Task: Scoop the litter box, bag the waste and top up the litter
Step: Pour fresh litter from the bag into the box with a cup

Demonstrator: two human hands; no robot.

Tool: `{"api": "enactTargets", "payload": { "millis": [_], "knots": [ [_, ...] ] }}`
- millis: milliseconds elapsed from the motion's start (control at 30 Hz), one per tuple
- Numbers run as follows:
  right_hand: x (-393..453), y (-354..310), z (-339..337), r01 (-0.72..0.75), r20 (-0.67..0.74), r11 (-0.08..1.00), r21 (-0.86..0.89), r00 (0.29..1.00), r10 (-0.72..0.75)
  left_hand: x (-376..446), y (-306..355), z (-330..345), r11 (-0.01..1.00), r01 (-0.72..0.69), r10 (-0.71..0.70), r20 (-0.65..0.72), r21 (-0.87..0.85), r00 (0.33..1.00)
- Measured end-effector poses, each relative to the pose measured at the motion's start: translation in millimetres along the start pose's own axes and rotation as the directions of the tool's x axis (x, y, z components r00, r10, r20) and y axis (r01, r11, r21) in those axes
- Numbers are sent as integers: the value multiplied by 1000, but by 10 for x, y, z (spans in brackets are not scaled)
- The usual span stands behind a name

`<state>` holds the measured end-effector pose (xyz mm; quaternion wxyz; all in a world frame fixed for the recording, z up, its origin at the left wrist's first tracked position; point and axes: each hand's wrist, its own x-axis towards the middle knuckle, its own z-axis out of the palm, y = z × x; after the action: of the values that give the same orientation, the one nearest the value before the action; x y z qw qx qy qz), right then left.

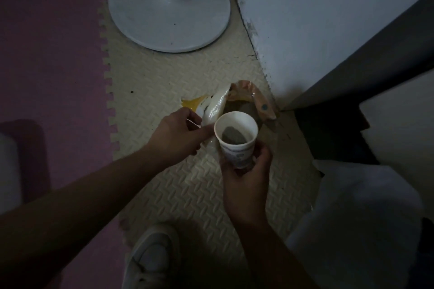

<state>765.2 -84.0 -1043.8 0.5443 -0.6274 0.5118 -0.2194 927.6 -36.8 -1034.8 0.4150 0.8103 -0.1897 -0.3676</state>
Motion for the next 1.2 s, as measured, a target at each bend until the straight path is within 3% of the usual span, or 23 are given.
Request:
{"api": "enactTargets", "payload": {
  "millis": [200,267,333,433,533,767,967,1200],
  "knots": [
    [-48,-131,-27,28,22,997,75,999,-29,-42,-14,-28,999,27,-26,28,-41,999],
    [-69,-184,-31,65,26,994,89,997,-68,-110,-9,-59,999,-38,38,-120,4,992],
    [-74,-253,-14,108,46,990,88,993,-112,-242,39,-132,982,-177,156,-245,-66,957],
    [-92,-387,61,154,85,976,154,982,-168,-498,139,-316,922,-348,330,-124,-171,936],
    [-205,-581,184,167,162,960,226,965,-206,-748,230,-471,903,-387,391,-18,-185,920],
    [-780,-1345,105,187,414,981,44,891,-188,-1498,558,-938,935,-223,174,-191,-275,966],
    [-1485,-2261,-115,208,725,976,-62,681,-99,-2661,899,-1507,917,-81,-17,-242,-391,970],
    [-2379,-2480,145,185,801,972,-143,599,4,-3642,683,-2005,845,62,-211,-225,-531,951]
  ]
}}
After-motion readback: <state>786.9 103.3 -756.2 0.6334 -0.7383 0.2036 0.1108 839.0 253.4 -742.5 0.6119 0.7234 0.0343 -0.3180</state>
